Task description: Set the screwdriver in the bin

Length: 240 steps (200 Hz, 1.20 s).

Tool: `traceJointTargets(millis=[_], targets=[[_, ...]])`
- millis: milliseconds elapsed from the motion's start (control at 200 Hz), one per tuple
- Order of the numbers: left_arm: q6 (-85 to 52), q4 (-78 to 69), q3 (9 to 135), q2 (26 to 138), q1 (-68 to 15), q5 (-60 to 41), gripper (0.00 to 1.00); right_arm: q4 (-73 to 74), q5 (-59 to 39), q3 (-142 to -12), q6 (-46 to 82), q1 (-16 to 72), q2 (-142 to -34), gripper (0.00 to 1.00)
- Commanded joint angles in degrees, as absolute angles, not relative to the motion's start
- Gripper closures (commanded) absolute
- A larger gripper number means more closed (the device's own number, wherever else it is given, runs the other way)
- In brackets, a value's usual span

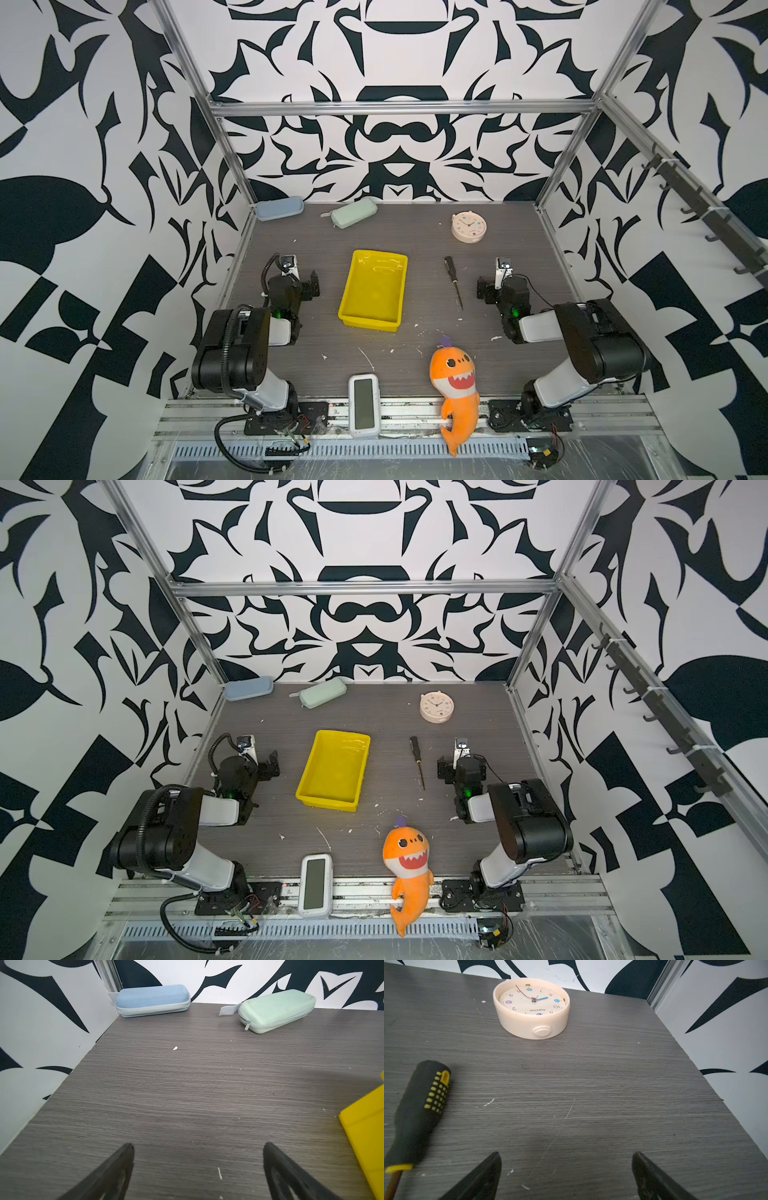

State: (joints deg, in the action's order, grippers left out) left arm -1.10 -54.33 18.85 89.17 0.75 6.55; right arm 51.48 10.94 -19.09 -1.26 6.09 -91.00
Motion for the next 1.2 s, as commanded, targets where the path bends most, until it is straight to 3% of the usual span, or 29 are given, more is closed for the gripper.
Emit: traceJointTargets(millis=[0, 1005, 1195], targets=[[-1.5, -54.7, 19.9, 88.6, 1.0, 6.1, 0.01, 52.5, 10.1, -20.3, -0.7, 5.9, -89.1, 0.00], [-2.2, -54.4, 19.7, 88.4, 1.5, 5.7, 0.01, 52.6, 10.0, -20.1, -0.6, 5.8, -89.0, 0.00], [-1.8, -57.0, 16.0, 82.6, 1.3, 3.0, 0.01, 58.0, 10.4, -16.0, -1.1, 6.9, -85.7, 0.00]])
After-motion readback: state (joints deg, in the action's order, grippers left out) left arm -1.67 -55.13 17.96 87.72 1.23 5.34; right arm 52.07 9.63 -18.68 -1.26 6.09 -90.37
